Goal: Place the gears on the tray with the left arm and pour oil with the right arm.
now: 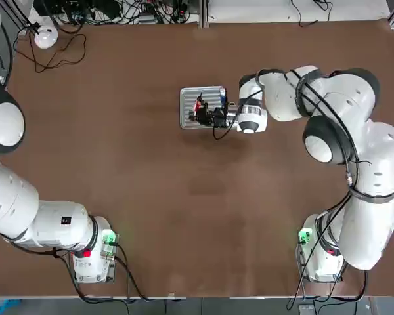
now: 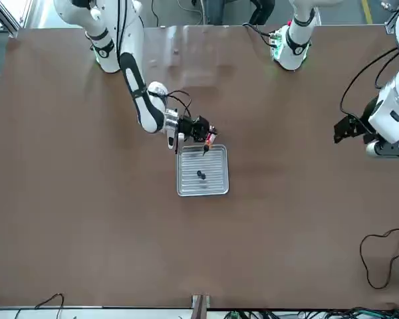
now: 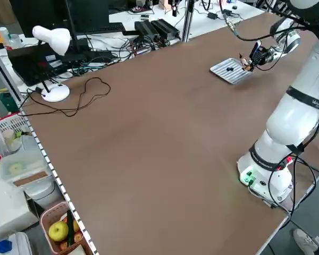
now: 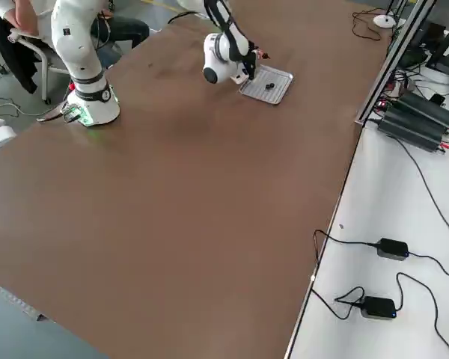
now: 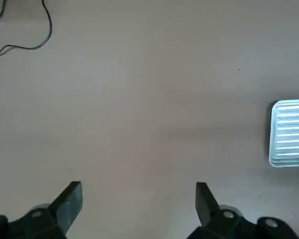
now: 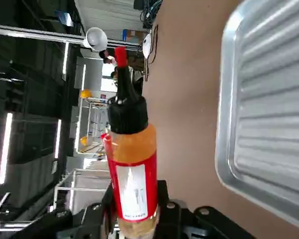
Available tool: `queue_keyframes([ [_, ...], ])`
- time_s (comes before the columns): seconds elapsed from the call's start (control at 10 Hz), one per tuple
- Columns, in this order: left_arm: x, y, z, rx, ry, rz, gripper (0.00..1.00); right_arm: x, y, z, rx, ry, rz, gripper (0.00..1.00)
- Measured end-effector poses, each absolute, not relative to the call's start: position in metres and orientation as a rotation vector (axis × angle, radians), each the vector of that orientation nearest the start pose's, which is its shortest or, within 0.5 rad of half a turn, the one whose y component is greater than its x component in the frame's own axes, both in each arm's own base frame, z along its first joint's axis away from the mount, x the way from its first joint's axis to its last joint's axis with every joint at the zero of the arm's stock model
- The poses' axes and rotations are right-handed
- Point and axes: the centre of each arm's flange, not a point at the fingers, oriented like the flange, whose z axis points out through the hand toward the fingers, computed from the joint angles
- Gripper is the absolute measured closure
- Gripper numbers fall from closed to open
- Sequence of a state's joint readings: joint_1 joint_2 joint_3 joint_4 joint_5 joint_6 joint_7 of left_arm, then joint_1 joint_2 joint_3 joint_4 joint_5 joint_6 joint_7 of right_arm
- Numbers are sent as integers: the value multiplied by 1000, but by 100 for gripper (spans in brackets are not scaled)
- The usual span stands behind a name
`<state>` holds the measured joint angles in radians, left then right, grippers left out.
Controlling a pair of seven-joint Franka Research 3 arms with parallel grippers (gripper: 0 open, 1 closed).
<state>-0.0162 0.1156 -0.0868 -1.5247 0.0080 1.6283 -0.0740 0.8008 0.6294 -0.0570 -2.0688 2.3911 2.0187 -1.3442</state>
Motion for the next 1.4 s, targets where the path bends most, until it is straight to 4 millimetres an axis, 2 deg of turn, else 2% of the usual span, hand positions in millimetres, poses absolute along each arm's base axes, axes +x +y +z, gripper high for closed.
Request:
queue_keyframes([
  [0.3,590,-74,604,-3146,77,-47,0,405,424,131,-1686,153,-93,65],
  [0.8,591,-69,606,-3146,69,-51,0,407,427,135,-1636,293,47,65],
  [1.1,591,-69,609,-3146,70,-62,0,413,429,143,-1545,402,179,65],
  [1.4,588,-75,623,-3147,84,-105,0,422,425,151,-1441,511,321,65],
])
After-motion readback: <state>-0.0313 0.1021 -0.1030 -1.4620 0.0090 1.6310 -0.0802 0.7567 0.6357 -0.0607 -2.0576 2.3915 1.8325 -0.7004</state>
